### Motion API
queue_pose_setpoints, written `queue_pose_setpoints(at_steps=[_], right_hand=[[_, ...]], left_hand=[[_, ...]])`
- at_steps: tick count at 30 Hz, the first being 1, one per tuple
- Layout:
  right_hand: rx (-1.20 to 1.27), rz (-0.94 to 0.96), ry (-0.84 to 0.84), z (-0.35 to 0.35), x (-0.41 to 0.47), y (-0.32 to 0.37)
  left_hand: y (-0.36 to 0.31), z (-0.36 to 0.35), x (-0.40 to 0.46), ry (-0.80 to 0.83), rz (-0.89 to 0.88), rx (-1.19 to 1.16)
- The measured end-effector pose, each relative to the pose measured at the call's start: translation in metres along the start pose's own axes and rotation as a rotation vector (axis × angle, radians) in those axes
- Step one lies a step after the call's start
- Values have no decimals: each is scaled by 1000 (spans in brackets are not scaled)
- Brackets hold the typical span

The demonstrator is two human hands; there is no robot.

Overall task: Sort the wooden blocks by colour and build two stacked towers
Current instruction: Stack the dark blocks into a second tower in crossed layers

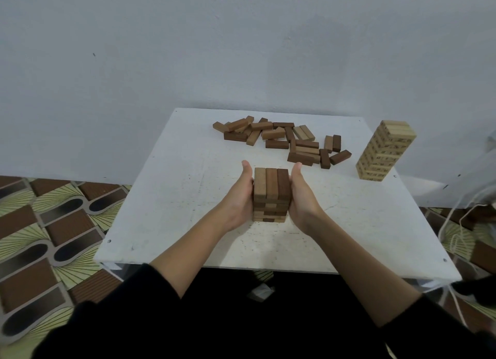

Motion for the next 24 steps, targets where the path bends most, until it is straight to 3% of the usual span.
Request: queue_pose_setpoints(at_steps=[14,17,21,24], right_hand=[[-1,-44,2,3,7,-6],[-23,-67,-17,12,10,-1],[-154,-25,-185,35,20,15],[-428,102,-226,47,36,30]], left_hand=[[4,-3,1,57,3,-13],[0,7,2,-41,6,-25],[-10,36,10,-243,-45,28],[-20,53,16,-317,-136,313]])
Point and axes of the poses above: each hand's wrist, its own x-axis towards the middle knuckle, its own z-axis out of the back of the hand, y = z × x, the point moved 5 cm from there along x, towards the middle knuckle, and after that the axes turned 1 degree about -z, right-handed, at the moved point
